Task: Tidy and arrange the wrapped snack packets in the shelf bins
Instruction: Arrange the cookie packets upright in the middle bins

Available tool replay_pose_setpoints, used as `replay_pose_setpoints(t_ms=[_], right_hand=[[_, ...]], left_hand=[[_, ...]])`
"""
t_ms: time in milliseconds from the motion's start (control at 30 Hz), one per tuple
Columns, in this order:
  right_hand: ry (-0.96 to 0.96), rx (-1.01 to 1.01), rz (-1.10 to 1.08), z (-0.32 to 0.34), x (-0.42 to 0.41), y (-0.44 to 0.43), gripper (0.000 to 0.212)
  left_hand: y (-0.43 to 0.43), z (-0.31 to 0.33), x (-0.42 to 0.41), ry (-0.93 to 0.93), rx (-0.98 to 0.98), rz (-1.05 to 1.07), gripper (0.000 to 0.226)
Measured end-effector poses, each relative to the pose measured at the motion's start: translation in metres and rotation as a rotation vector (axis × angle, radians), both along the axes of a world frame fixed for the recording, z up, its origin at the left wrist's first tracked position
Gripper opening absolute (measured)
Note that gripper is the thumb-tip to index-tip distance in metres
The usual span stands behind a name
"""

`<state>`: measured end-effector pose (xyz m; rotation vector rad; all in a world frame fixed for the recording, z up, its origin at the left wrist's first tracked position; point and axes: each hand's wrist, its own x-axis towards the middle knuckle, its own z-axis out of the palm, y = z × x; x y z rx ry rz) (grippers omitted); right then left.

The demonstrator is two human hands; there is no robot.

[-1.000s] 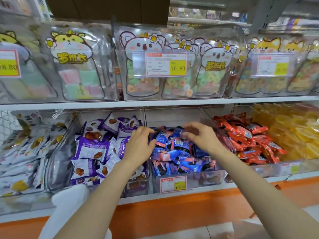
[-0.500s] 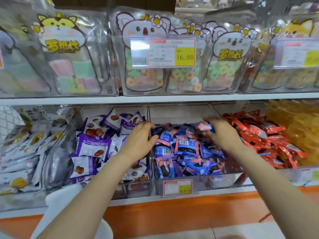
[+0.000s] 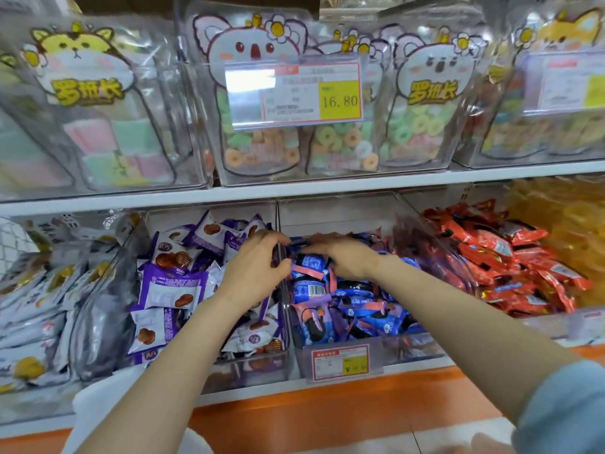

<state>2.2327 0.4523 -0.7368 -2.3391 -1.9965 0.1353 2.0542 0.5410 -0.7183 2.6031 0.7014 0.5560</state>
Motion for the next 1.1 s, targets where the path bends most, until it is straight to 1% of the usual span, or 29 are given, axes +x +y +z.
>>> replay_pose_setpoints(t_ms=[100,200,233,267,300,367,433,500,533,600,667,700,767,833,967,1033,1100], right_hand=[[0.017,-0.034,0.003,-0.005,0.001,0.015,0.048],[-0.025,-0.071,-0.070,-0.005,0.011,0.021,0.058],[0.003,-0.068,-0.086,-0.003,0.014,0.019,0.061],[0.075,-0.040,-0.108,0.000,0.016,0.017,0.061],[0.188,0.009,-0.151,0.005,0.018,0.013,0.058],[0.469,0.107,-0.255,0.016,0.020,0.004,0.046],[0.660,0.081,-0.292,0.027,0.024,-0.007,0.033],[0.845,0.024,-0.321,0.036,0.022,-0.020,0.028],[0.973,0.025,-0.330,0.039,0.020,-0.026,0.028],[1.208,0.035,-0.280,0.044,0.012,-0.039,0.023],[1.333,0.038,-0.225,0.047,0.001,-0.050,0.017],[1.364,0.045,-0.217,0.046,-0.003,-0.053,0.018],[1.366,0.058,-0.215,0.045,-0.007,-0.060,0.019],[1.313,0.059,-0.210,0.046,-0.009,-0.065,0.015],[1.200,0.142,-0.275,0.044,-0.008,-0.067,0.020],[1.083,0.245,-0.344,0.043,-0.004,-0.062,0.018],[0.913,0.384,-0.443,0.045,0.003,-0.054,0.020]], left_hand=[[0.002,0.000,-0.001,-0.007,-0.009,0.005,0.038],[0.003,0.002,-0.001,-0.007,0.004,0.008,0.039],[0.003,0.002,-0.001,-0.003,0.009,0.004,0.039],[0.002,0.003,-0.001,0.000,0.012,0.000,0.040],[0.002,0.003,0.000,-0.003,0.012,-0.002,0.039],[0.000,0.003,0.000,-0.020,0.012,-0.009,0.038],[-0.003,0.004,0.002,-0.040,0.043,-0.011,0.040],[-0.008,0.006,0.004,-0.081,0.060,-0.017,0.047],[-0.011,0.008,0.005,-0.114,0.035,-0.029,0.052],[-0.019,0.011,0.009,-0.172,-0.071,-0.080,0.060],[-0.027,0.013,0.012,-0.196,-0.194,-0.119,0.060],[-0.030,0.014,0.014,-0.203,-0.237,-0.125,0.054],[-0.034,0.014,0.015,-0.229,-0.243,-0.124,0.036],[-0.034,0.013,0.016,-0.248,-0.229,-0.109,0.026],[-0.033,0.012,0.017,-0.258,-0.243,-0.103,0.023],[-0.030,0.013,0.014,-0.272,-0.173,-0.078,0.023],[-0.022,0.013,0.007,-0.274,-0.052,-0.005,0.025]])
